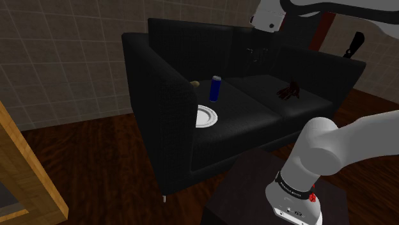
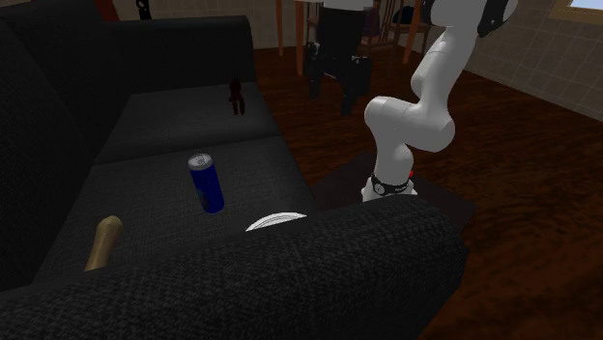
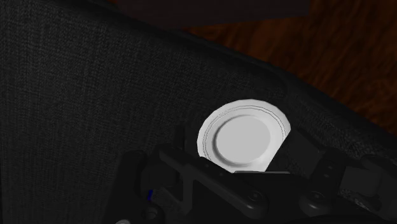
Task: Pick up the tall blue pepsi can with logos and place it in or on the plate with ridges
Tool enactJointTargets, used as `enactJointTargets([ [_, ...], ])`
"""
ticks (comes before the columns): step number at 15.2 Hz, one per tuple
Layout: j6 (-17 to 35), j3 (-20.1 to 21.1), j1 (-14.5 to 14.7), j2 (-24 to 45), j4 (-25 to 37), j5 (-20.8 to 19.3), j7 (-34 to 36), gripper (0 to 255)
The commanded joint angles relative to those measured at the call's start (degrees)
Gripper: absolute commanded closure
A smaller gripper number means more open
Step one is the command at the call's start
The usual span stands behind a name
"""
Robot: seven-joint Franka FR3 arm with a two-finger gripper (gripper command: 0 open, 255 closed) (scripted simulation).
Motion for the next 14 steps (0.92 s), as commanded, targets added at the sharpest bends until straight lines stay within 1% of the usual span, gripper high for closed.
enactJointTargets([
  [1,0.0,0.0,0.0,0.0,0.0,0.0,0.0,0],
  [8,7.0,-5.6,-0.5,13.7,5.3,-2.1,-5.6,0],
  [14,11.2,-9.9,-0.6,26.5,12.7,-1.7,-10.6,0],
])
